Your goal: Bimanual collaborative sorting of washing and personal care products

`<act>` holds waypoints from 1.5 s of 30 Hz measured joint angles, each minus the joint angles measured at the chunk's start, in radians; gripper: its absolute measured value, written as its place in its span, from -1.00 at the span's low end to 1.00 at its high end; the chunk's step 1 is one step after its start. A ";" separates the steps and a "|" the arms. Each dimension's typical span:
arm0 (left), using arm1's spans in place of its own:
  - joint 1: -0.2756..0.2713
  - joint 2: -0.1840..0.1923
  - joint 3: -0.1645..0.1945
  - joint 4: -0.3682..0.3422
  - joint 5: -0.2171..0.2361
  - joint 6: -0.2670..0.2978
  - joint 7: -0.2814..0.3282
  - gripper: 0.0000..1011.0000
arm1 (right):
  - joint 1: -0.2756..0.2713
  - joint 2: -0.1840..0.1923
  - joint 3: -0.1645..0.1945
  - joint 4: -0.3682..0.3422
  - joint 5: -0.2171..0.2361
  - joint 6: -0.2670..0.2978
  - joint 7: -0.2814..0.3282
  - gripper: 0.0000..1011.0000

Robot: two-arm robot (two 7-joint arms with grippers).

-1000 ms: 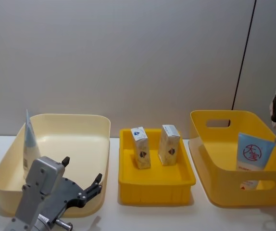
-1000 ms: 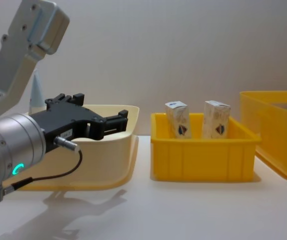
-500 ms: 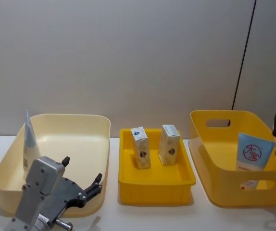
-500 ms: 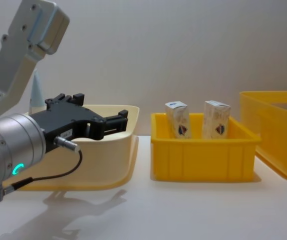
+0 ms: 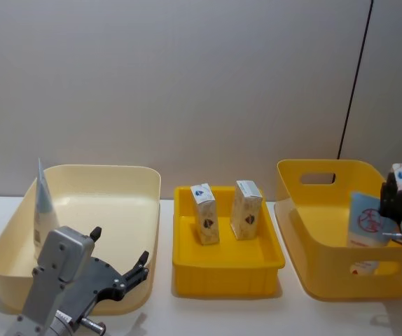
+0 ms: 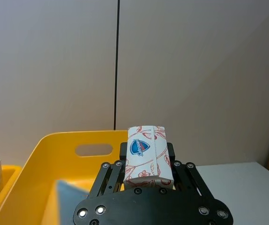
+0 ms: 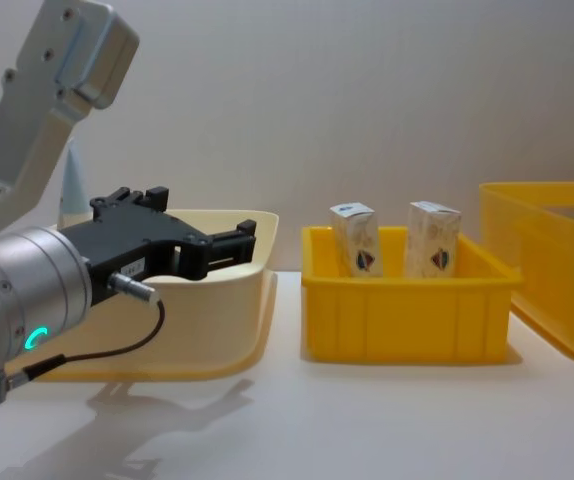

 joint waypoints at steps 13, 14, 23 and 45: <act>0.000 0.000 0.000 0.000 0.000 0.000 0.000 0.98 | 0.011 -0.011 -0.004 0.027 -0.005 0.018 0.004 0.31; 0.000 0.000 0.000 0.000 0.000 0.000 0.000 0.98 | 0.012 -0.011 -0.004 0.028 -0.006 0.018 0.004 0.36; 0.000 0.000 0.000 0.000 0.000 0.000 0.000 0.99 | 0.015 -0.014 -0.006 0.035 -0.007 0.022 0.005 0.90; 0.000 0.000 0.000 0.000 0.000 0.000 0.000 0.98 | -0.006 -0.017 0.008 0.008 0.021 -0.132 0.064 0.98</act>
